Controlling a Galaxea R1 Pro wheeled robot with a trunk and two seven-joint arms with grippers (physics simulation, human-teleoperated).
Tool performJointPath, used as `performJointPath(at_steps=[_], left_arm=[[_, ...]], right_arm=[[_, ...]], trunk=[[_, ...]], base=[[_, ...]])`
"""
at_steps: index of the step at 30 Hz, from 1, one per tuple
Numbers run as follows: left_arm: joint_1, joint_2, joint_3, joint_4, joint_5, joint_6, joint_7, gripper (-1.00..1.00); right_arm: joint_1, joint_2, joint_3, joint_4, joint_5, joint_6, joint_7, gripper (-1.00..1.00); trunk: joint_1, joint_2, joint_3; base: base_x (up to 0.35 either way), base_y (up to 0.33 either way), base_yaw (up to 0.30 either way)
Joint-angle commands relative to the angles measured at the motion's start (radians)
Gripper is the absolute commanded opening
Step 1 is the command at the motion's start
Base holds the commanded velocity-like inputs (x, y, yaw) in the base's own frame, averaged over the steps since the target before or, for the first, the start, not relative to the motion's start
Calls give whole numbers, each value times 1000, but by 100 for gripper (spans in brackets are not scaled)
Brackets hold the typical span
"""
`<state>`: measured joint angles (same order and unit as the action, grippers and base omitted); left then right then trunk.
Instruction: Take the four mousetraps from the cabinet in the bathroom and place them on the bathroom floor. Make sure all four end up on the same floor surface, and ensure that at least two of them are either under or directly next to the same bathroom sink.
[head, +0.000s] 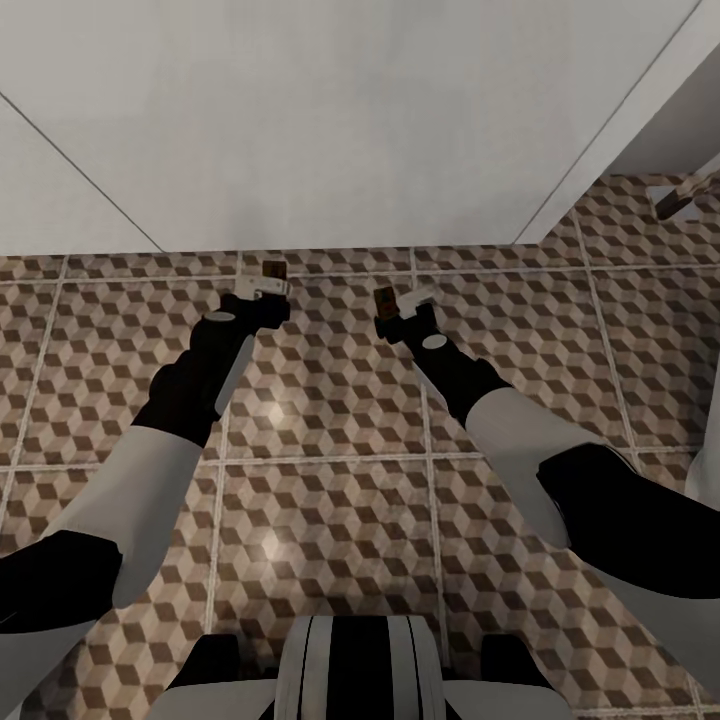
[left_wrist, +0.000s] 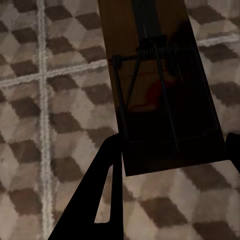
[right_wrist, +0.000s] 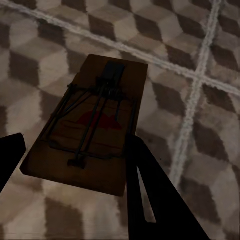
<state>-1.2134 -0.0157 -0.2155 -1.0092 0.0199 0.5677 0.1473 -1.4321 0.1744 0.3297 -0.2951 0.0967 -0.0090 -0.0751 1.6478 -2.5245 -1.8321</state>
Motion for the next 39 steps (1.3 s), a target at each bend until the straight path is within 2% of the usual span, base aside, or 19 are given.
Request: performJointPath(at_steps=[1, 13, 20, 39], left_arm=[[0, 0, -2, 2, 1, 0, 6, -100], [0, 0, -2, 52, 2, -12, 5, -100], [2, 0, -2, 87, 2, -45, 5, -100], [40, -1, -2, 85, 1, -51, 5, -100]], right_arm=[[-1, 0, 3, 4, 9, 0, -7, -100], [-1, 0, 3, 10, 8, -2, -8, -100], [-1, 0, 3, 8, 8, -2, -8, -100], [-1, 0, 3, 8, 7, -3, -7, -100]], trunk=[[0, 0, 0], [0, 0, 0], [0, 0, 0], [0, 0, 0]], base=[[0, 0, 0], [0, 0, 0], [0, 0, 0], [0, 0, 0]])
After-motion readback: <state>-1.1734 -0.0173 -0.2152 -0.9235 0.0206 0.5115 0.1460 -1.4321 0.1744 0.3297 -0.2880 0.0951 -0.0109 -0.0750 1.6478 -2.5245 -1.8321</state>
